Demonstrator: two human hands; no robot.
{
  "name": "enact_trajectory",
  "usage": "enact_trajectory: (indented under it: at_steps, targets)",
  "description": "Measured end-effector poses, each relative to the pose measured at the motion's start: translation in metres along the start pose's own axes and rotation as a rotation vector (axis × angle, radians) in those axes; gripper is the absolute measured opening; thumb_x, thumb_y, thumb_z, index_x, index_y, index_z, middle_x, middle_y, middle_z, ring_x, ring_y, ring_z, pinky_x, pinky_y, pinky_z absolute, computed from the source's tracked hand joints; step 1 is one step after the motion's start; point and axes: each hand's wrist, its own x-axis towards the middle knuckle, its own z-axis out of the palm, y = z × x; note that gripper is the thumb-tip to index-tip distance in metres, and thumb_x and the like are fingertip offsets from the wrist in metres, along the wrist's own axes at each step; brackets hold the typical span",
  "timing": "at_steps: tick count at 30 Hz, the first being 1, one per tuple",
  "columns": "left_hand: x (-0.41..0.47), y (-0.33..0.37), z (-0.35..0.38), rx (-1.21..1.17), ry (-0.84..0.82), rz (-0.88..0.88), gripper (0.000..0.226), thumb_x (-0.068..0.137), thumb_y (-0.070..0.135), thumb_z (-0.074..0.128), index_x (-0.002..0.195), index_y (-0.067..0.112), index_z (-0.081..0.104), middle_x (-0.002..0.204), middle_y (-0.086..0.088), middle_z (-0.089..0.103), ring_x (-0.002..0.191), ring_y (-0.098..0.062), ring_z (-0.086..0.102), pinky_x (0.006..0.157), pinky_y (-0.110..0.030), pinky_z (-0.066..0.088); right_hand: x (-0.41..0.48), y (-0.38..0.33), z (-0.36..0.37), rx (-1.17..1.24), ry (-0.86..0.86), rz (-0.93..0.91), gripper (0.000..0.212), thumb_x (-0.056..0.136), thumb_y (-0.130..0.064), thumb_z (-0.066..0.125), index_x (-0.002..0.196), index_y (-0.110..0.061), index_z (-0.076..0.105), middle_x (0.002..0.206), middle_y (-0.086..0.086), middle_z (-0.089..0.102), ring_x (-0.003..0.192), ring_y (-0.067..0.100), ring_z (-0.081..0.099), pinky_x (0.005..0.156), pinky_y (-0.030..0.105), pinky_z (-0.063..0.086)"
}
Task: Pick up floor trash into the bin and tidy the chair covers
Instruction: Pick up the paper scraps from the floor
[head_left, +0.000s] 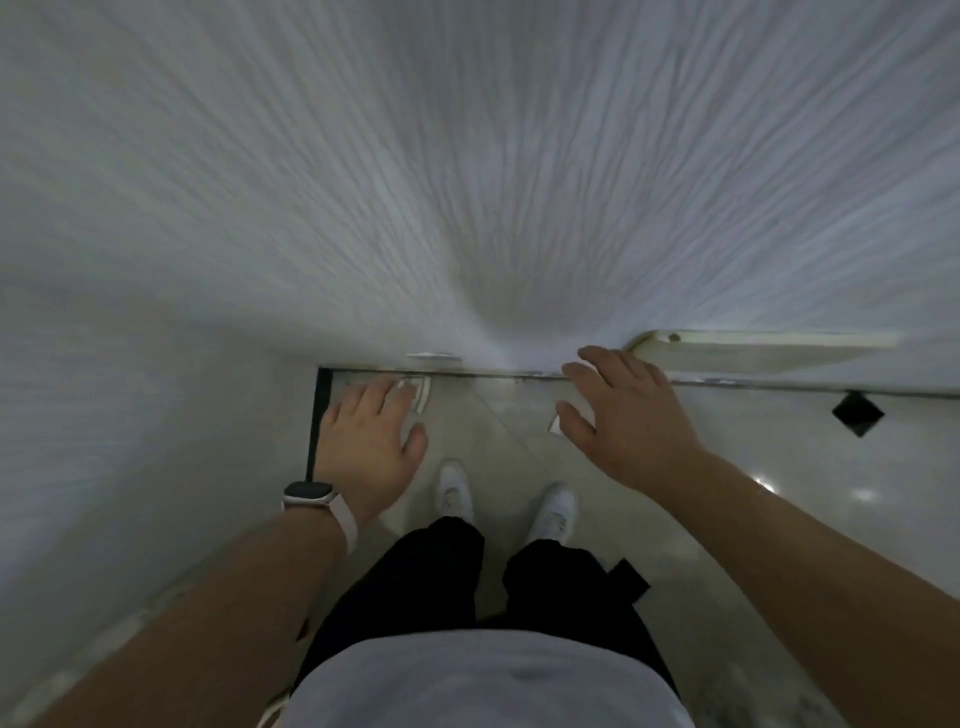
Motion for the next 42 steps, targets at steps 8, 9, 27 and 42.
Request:
enact_trajectory:
  at_steps: [8,9,27,42]
  targets:
    - [0.034,0.010,0.078,-0.019,-0.009,0.110,0.051,0.083,0.042,0.046,0.121,0.014,0.066,0.124,-0.013,0.064,0.108,-0.034,0.060,0.089,-0.045,0.046,-0.024,0.026,0.070,0.028,0.069,0.197,0.051,0.090,-0.046,0.043,0.122,-0.011,0.063,0.129,0.013,0.060,0.115,0.033,0.057,0.092,0.046,0.045]
    - [0.038,0.005,0.089,-0.018,0.000,0.127,0.050,0.083,0.041,0.048,0.120,0.013,0.066,0.124,-0.013,0.064,0.108,-0.035,0.060,0.089,-0.045,0.046,-0.025,0.026,0.082,0.032,0.086,0.228,0.051,0.090,-0.046,0.043,0.122,-0.011,0.063,0.129,0.013,0.060,0.115,0.033,0.056,0.092,0.045,0.045]
    - [0.135,-0.100,0.396,-0.067,-0.235,0.090,0.069,0.084,0.054,0.041,0.139,0.013,0.050,0.141,-0.015,0.050,0.125,-0.037,0.048,0.102,-0.052,0.042,-0.001,0.097,0.383,0.145,-0.044,0.541,0.054,0.091,-0.042,0.059,0.135,-0.013,0.051,0.138,0.009,0.049,0.125,0.032,0.045,0.100,0.049,0.038]
    - [0.191,-0.203,0.619,-0.111,-0.235,-0.282,0.075,0.075,0.049,0.051,0.136,0.007,0.053,0.141,-0.025,0.046,0.126,-0.046,0.044,0.108,-0.050,0.036,0.068,0.198,0.633,0.133,-0.247,0.598,0.068,0.087,-0.050,0.059,0.143,-0.014,0.041,0.147,0.014,0.038,0.127,0.038,0.043,0.100,0.052,0.043]
